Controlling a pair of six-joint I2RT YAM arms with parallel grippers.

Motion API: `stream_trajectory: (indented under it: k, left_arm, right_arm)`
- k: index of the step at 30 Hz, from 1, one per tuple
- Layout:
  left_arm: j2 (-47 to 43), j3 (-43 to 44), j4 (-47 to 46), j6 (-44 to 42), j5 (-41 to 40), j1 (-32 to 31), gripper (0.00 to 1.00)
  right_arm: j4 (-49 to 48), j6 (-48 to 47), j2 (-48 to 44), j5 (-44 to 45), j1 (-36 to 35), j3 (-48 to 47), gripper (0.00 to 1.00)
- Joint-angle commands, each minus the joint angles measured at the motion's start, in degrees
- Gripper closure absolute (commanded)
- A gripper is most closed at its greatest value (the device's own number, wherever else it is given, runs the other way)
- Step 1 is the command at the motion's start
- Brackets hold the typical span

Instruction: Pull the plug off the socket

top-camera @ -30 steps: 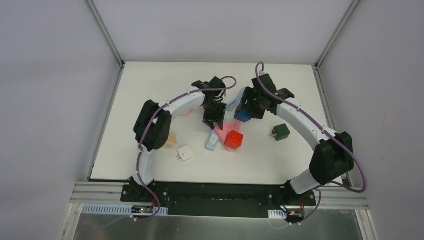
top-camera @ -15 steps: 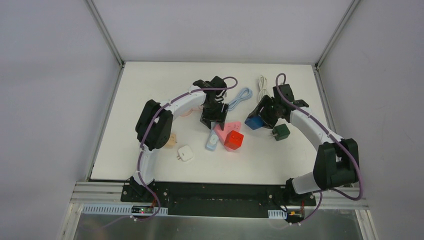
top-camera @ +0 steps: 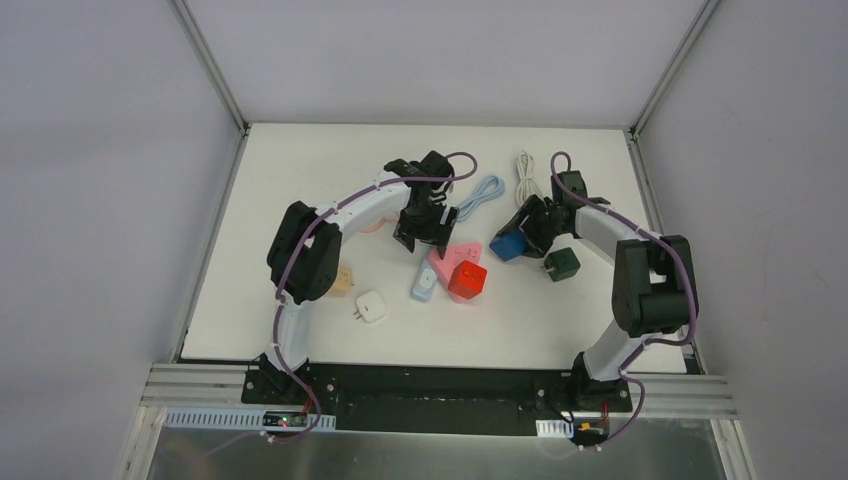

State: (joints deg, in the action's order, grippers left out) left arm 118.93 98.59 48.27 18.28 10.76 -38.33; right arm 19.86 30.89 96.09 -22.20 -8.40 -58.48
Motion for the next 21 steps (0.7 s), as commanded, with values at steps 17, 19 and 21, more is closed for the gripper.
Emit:
stream_trajectory:
  k: [17, 19, 21]
  left_arm:
    - [-8.82, -2.97, -5.86, 1.01, -5.83, 1.94, 0.26]
    - [-9.25, -3.63, -7.4, 1.65, -5.6, 1.97, 0.26]
    - [-9.91, -4.5, -9.43, 2.28, -5.16, 1.99, 0.27]
  right_arm:
    - [7.42, -6.31, -15.15, 11.55, -0.23, -4.33, 0.03]
    - [7.9, -6.14, -18.98, 12.45, -1.44, -2.08, 0.03]
    - [7.92, -5.52, -22.81, 12.4, -2.99, 0.2, 0.04]
